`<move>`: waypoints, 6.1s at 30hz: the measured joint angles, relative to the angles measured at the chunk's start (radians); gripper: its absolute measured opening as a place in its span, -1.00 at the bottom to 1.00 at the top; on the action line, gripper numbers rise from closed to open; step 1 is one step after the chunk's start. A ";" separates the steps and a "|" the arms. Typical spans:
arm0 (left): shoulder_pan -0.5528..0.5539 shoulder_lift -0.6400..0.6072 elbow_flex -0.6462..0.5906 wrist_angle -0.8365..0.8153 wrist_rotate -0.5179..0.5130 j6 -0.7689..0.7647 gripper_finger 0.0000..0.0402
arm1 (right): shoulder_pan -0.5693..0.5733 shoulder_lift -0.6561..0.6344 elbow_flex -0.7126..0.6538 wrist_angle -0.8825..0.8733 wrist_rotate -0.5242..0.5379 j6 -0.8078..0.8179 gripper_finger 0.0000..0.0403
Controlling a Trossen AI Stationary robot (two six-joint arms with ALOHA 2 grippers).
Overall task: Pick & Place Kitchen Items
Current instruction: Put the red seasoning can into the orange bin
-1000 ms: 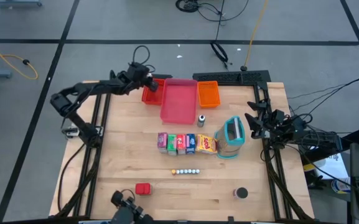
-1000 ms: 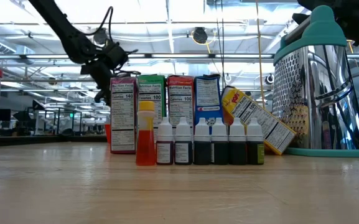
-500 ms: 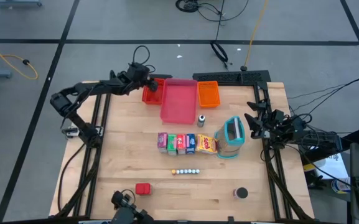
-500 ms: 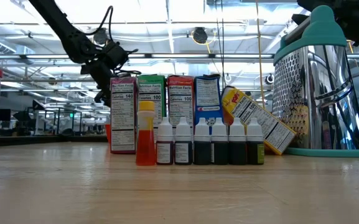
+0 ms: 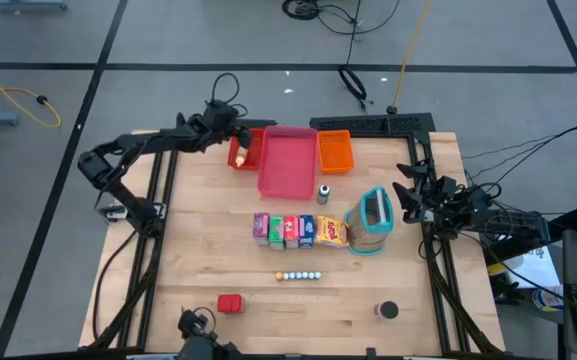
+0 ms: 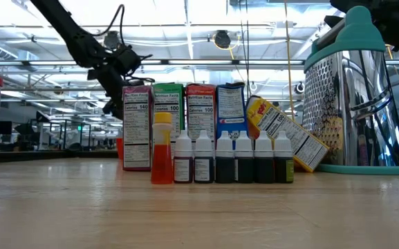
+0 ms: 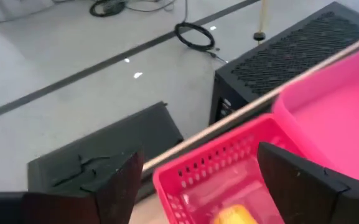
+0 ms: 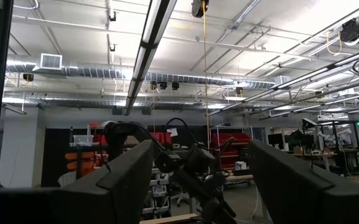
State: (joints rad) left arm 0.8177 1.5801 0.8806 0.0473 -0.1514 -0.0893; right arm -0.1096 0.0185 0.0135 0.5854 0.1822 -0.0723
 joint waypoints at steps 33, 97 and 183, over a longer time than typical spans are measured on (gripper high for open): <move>-1.089 -0.479 -0.019 -0.593 -0.159 -0.406 0.36 | 0.000 0.000 0.000 -0.006 0.000 0.000 0.26; -1.588 0.180 0.422 -0.966 0.001 -0.870 0.36 | 0.000 0.000 0.000 -0.037 0.008 0.026 0.26; -0.673 0.159 1.185 -1.204 -0.024 0.212 0.02 | -0.251 1.027 0.929 -0.501 -0.358 0.008 0.26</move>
State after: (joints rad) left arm 0.1446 1.7389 2.0654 -1.1568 -0.1757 0.1229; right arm -0.3608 1.0459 0.9421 0.0846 -0.1757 -0.0647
